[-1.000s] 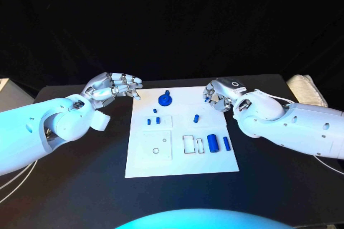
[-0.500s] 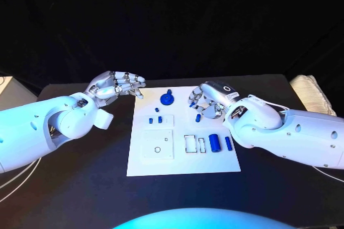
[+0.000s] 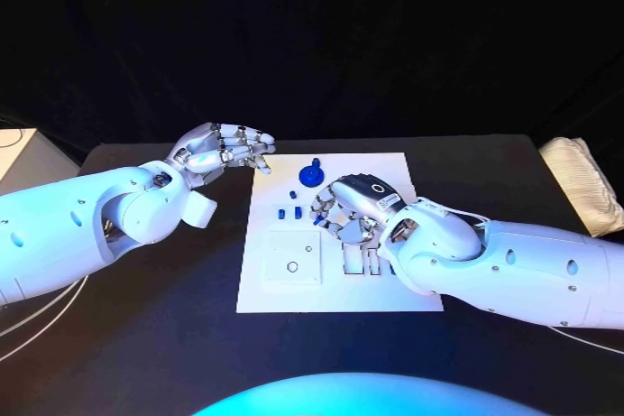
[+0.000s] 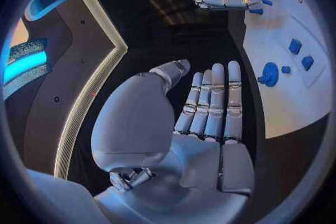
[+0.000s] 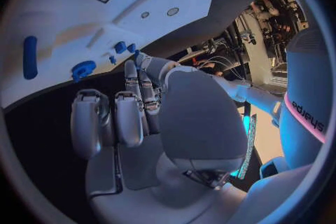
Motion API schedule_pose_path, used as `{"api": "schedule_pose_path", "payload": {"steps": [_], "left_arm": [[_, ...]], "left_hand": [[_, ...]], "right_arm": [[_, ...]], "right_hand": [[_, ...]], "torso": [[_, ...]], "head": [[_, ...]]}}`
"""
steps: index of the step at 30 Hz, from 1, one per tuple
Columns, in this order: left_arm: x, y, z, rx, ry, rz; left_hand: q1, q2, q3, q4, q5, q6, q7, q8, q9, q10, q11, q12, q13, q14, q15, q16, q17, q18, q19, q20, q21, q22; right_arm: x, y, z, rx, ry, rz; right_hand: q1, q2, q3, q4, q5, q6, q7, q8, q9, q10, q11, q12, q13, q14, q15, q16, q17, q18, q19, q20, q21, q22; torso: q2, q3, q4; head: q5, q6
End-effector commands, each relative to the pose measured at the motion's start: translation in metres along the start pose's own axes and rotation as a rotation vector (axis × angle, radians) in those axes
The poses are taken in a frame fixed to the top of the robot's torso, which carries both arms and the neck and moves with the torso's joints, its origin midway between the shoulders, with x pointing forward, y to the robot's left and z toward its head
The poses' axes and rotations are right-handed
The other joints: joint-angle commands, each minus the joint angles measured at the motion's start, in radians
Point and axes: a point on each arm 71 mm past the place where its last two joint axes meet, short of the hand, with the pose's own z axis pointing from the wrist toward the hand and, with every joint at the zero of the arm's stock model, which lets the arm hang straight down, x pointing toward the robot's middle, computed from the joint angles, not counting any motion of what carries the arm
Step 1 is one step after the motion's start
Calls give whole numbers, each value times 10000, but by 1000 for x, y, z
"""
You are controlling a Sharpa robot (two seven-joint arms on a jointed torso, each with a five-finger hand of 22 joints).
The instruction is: Assemble the parts on the task board
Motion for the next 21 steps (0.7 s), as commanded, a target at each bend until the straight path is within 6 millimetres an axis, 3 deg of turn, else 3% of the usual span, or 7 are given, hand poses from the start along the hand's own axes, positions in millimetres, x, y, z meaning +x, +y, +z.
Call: {"api": "schedule_pose_path", "payload": {"steps": [1, 9, 15, 21], "left_arm": [[2, -1, 1, 118, -3, -16], [4, -1, 2, 75, -2, -67], [4, 0, 2, 44, -6, -104], [4, 0, 2, 24, -3, -115]], "left_hand": [[112, -14, -36, -3, 53, -42, 26, -45, -10, 75, -15, -34, -10, -6, 5, -41, -12, 112, 40, -11, -57, -11], [117, 4, -29, 3, 55, -47, 26, -48, -13, 78, -14, -41, -10, -1, 6, -42, -16, 112, 45, -12, -60, -12], [117, 12, -26, 7, 55, -46, 26, -48, -14, 81, -14, -43, -10, 3, 6, -42, -18, 112, 48, -13, -61, -12], [115, 21, -25, 13, 54, -41, 26, -45, -14, 84, -13, -47, -10, 8, 6, -42, -20, 112, 52, -13, -62, -13]], "right_arm": [[10, 4, 1, -140, 757, -241], [22, 8, 7, -207, 1319, -444], [29, 8, 9, -206, 1424, -515], [32, 8, 9, -202, 1542, -565]], "right_hand": [[-35, 36, 11, -23, 43, 46, -3, 39, 15, 670, -617, 12, 8, 456, -90, 6, -27, -60, 494, -82, -68, 1568], [-59, 41, 32, -41, 80, 34, 2, 31, 22, 669, -611, -9, 7, 453, -87, 1, -40, -58, 490, -81, -76, 1566], [-71, 39, 37, -48, 95, 31, 4, 30, 25, 669, -610, -17, 7, 452, -85, 1, -42, -55, 487, -81, -88, 1560], [-71, 39, 37, -48, 95, 31, 4, 30, 25, 669, -610, -17, 7, 452, -85, 1, -42, -55, 487, -81, -88, 1560]], "torso": [[4, 7, 12], [13, 0, -23], [25, 23, -12], [12, 7, 5]], "head": [[85, -52], [208, -128], [249, -186], [279, -264]]}}
